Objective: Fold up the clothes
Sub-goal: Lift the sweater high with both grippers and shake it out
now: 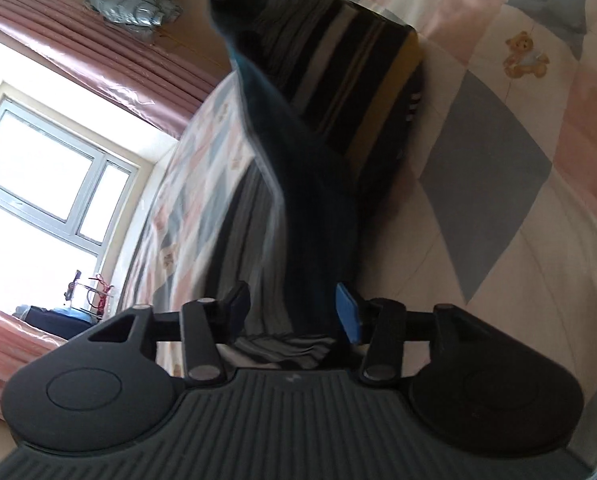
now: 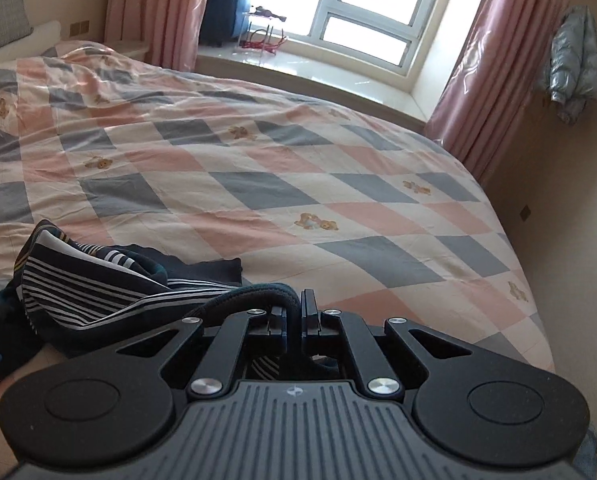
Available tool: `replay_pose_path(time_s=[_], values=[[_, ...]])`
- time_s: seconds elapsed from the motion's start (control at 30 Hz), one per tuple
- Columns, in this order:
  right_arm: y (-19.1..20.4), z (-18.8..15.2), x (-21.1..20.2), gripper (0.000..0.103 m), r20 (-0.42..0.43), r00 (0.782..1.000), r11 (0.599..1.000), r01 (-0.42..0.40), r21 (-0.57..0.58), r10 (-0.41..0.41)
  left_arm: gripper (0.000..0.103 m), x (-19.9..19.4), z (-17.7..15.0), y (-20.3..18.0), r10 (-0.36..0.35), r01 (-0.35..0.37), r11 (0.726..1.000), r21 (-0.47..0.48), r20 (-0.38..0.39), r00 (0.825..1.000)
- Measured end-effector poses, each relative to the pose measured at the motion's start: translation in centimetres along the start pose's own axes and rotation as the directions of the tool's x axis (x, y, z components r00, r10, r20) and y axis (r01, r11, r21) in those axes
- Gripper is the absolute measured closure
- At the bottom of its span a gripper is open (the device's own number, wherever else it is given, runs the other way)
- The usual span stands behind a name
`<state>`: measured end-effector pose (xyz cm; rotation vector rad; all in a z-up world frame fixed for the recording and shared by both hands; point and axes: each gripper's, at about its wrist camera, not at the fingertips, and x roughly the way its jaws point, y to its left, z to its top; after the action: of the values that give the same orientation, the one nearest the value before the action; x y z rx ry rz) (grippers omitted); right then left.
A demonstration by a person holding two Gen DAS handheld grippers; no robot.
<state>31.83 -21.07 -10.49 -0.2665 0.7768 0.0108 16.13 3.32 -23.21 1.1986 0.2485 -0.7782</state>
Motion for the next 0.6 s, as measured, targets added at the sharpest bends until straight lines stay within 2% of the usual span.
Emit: replay_pose_path(time_s=[0.1, 0.13, 0.27, 0.4, 0.47, 0.5, 0.53, 0.57, 0.6], values=[[-1.5, -0.1, 1.4, 0.099, -0.006, 1.000, 1.000, -0.027, -0.008, 0.027, 0.054, 2.3, -2.1, -3.3, -0.005, 0.006, 0.998, 0.059, -0.029, 1.000], [-1.9, 0.0, 2.2, 0.099, -0.009, 0.999, 0.999, -0.039, -0.005, 0.039, 0.054, 4.1, -2.0, -2.2, 0.000, 0.003, 0.997, 0.078, -0.039, 0.999], [-3.7, -0.2, 4.1, 0.099, -0.011, 0.997, 0.997, -0.072, -0.008, 0.072, 0.054, 8.0, -2.0, -2.8, 0.048, -0.035, 0.988, 0.154, -0.083, 0.995], [-5.4, -0.9, 6.2, 0.099, -0.015, 0.995, 0.995, -0.103, 0.008, 0.103, 0.053, 11.8, -3.5, -4.3, 0.120, -0.078, 0.950, 0.301, -0.124, 0.985], [-6.1, -1.5, 7.2, 0.098, -0.017, 0.992, 0.992, -0.125, 0.023, 0.125, 0.053, 13.2, -4.0, -4.5, 0.133, -0.082, 0.938, 0.338, -0.130, 0.983], [-6.3, -1.7, 7.6, 0.097, -0.021, 0.990, 0.990, -0.136, 0.026, 0.137, 0.074, 13.8, -4.2, -4.4, 0.131, -0.081, 0.938, 0.337, -0.129, 0.983], [-6.6, -2.1, 7.8, 0.095, -0.023, 0.989, 0.988, -0.148, 0.033, 0.148, 0.090, 13.9, -4.2, -3.8, 0.134, -0.087, 0.943, 0.321, -0.129, 0.982], [-6.9, -2.5, 8.0, 0.094, -0.022, 0.988, 0.987, -0.155, 0.042, 0.156, 0.098, 13.9, -4.1, -2.9, 0.141, -0.097, 0.953, 0.286, -0.136, 0.981], [-7.1, -2.8, 7.9, 0.094, -0.022, 0.986, 0.985, -0.161, 0.054, 0.163, 0.098, 13.8, -4.0, -2.0, 0.148, -0.108, 0.962, 0.249, -0.144, 0.978]])
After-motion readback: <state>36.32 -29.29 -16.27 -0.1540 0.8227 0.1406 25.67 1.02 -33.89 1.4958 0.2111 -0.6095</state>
